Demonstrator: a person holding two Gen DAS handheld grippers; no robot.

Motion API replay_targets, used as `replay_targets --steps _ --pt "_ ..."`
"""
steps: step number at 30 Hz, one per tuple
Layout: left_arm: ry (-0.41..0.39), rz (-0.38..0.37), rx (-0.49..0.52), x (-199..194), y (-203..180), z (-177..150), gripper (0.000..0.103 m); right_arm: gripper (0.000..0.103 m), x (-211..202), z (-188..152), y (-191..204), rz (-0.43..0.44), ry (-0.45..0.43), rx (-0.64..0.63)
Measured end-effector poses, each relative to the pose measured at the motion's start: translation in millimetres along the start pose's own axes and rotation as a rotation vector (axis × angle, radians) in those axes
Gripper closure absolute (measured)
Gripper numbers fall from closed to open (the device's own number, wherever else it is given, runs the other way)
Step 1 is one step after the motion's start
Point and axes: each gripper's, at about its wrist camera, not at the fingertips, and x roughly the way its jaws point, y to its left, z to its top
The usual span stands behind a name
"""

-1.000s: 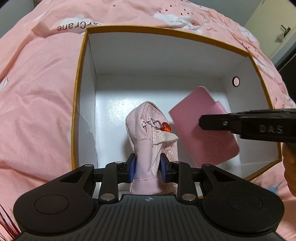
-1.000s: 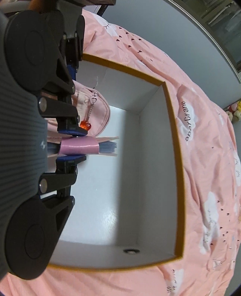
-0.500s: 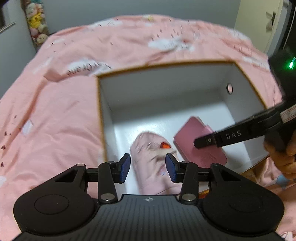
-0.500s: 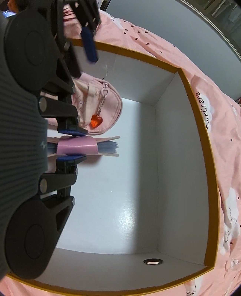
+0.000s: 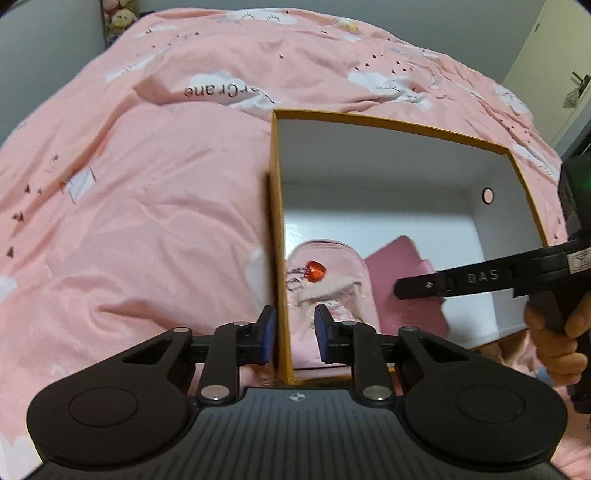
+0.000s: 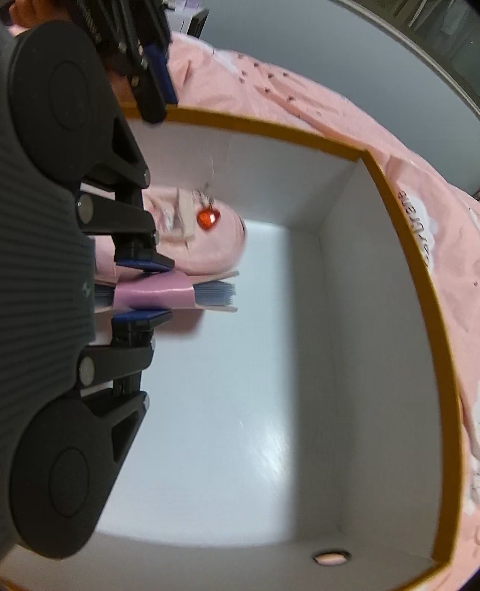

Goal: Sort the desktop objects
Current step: 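Lower the pink card holder into the box and open the right tool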

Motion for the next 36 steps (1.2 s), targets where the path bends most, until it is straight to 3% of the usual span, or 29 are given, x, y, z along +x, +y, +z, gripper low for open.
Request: replay_targets --steps 6,9,15,20,26,31,36 --pt "-0.009 -0.007 -0.013 -1 2 -4 0.079 0.08 -1 2 2 -0.003 -0.006 0.013" --pt "-0.028 0.005 -0.031 -4 6 -3 0.079 0.08 -13 4 2 -0.004 -0.054 0.019" --pt "-0.041 -0.023 -0.04 -9 7 -3 0.08 0.08 -17 14 16 0.175 -0.104 0.057" --pt "-0.029 -0.019 -0.054 -7 7 -4 0.081 0.08 6 19 29 0.26 -0.056 0.074" --pt "-0.026 -0.017 -0.035 -4 2 -5 0.081 0.08 28 16 27 0.233 0.002 0.068" --pt "-0.022 -0.019 -0.038 -2 4 -4 0.082 0.066 22 9 38 0.083 -0.001 -0.069" --pt "-0.019 -0.014 -0.034 -1 3 -3 0.082 0.057 19 11 39 0.048 0.015 -0.11"
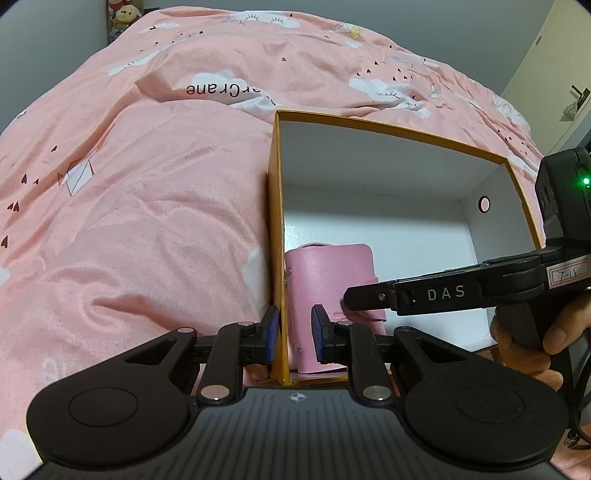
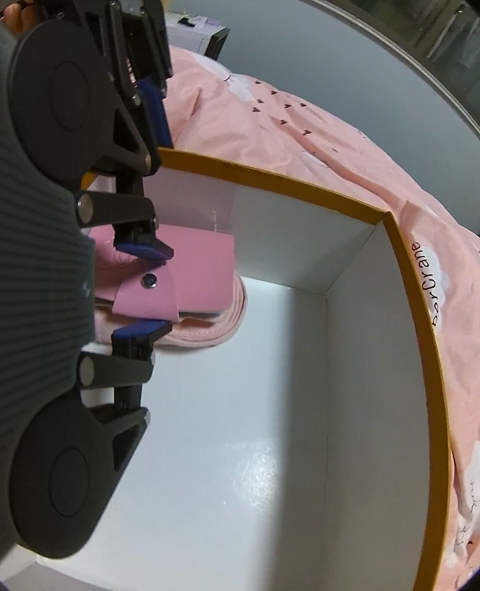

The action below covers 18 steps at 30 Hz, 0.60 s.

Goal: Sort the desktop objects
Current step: 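Lower the pink card holder into the box and open the right tool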

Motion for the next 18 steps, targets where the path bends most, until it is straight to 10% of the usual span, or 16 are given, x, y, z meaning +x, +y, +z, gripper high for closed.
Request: replay_targets --steps 18 --pt "0.001 0.028 0.029 4 -3 -3 0.082 0.067 13 -11 2 0.045 0.042 0.059"
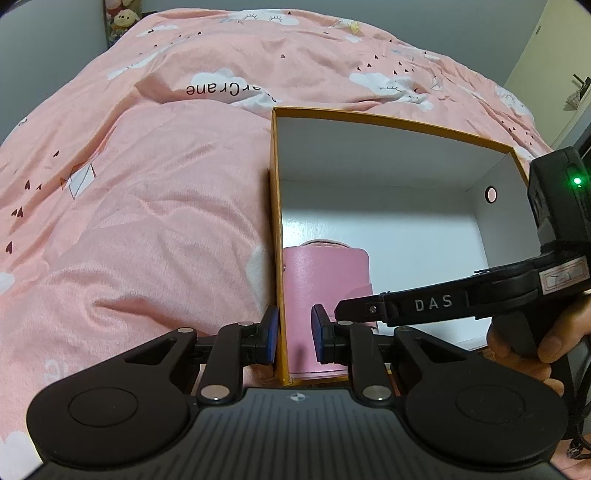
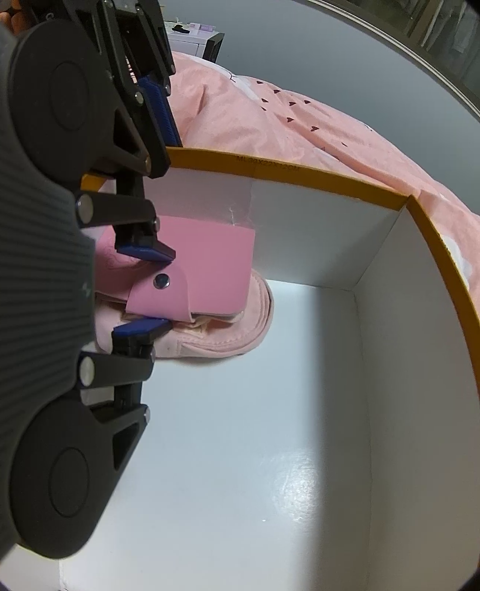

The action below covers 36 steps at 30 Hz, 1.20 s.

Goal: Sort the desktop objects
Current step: 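Lower the pink card holder into the box and open the right tool, then withdraw both tools from the box back toward the remaining objects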

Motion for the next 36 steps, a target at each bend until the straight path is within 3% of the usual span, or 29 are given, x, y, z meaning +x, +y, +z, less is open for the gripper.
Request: replay_targets --steps 5,9,13,16,20,24,29,33,36 --pt "-0.083 0.012 0.003 -14 0 -1 0.081 0.064 -26 -6 12 -0.01 -0.077 -0.109" --pt "-0.206 0.012 0.037 -41 -9 -4 0.081 0.056 -64 -19 22 -0.012 -0.192 -0.226" --pt "-0.321 0.018 0.088 -69 -25 -9 0.081 0.039 -107 -41 23 -0.023 -0.322 -0.302" --pt "-0.384 0.005 0.147 -88 -38 -18 0.081 0.039 -133 -62 18 -0.028 -0.405 -0.321" --pt "-0.344 -0.105 0.215 -99 -56 -31 0.081 0.039 -152 -94 8 -0.082 -0.459 -0.294" --pt "-0.248 -0.194 0.234 -93 -71 -45 0.08 0.04 -160 -121 -7 -0.137 -0.42 -0.258" --pt "-0.104 -0.255 0.287 -66 -87 -70 0.08 0.046 -157 -147 -26 -0.159 -0.343 -0.177" --pt "0.026 -0.317 0.245 -40 -90 -85 0.078 0.046 -147 -170 -30 -0.207 -0.274 -0.204" --pt "0.09 -0.284 0.222 -25 -91 -96 0.077 0.046 -134 -185 -25 -0.228 -0.222 -0.256"
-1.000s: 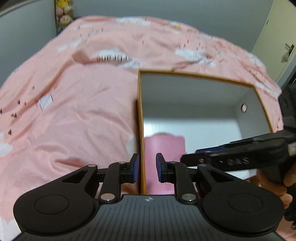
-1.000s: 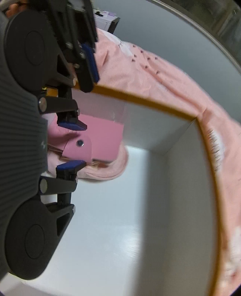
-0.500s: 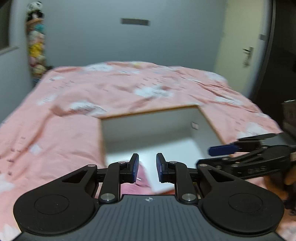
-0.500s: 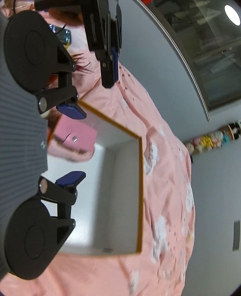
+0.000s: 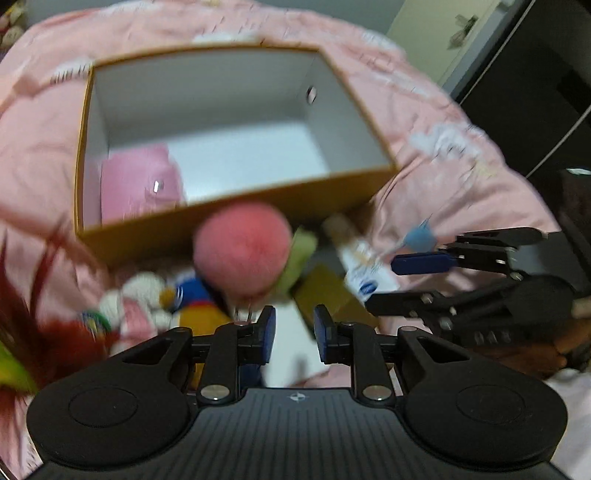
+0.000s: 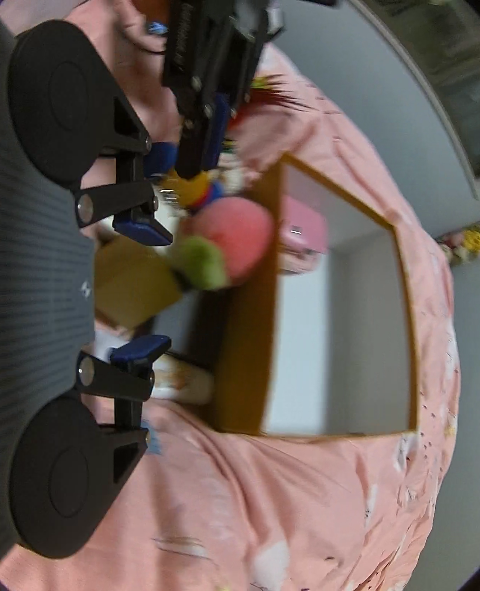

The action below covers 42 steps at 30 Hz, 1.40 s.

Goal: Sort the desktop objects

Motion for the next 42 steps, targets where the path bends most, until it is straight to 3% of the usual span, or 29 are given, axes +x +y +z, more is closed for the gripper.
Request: replay_targets --steps 6,8,9,13,14,16,18,21,25,32,42 --pt "0.021 -0.028 -0.043 9 3 -10 0.069 0.046 11 -14 1 -0.024 0.053 -0.022" --pt "0.017 -0.05 -0.061 9 3 -10 0.059 0.047 11 -14 -1 -0.025 0.073 -0.033" --pt "0.014 -0.063 -0.07 9 2 -9 0.048 0.047 12 -16 1 -0.027 0.085 -0.053" --pt "0.015 -0.109 -0.076 13 -4 -7 0.043 0.05 9 -22 3 -0.045 0.1 -0.104" --pt "0.025 -0.109 -0.075 16 -6 -5 0.042 0.051 9 -23 3 -0.048 0.104 -0.109" --pt "0.042 -0.105 -0.074 21 -9 -4 0.042 0.068 7 -22 1 -0.08 0.109 -0.123" --pt "0.058 -0.115 -0.083 26 -10 -2 0.042 0.076 5 -19 -3 -0.122 0.099 -0.128" --pt "0.084 -0.137 -0.121 34 -8 0 0.041 0.077 6 -15 -12 -0.152 0.098 -0.105" --pt "0.126 -0.148 -0.176 47 -4 3 0.041 0.077 21 -20 -7 -0.172 0.133 -0.175" --pt "0.166 -0.163 -0.209 63 -5 7 0.041 0.077 36 -23 -10 -0.131 0.154 -0.169" --pt "0.176 -0.057 -0.159 76 -21 21 0.04 0.081 37 -25 -15 -0.044 0.145 -0.137"
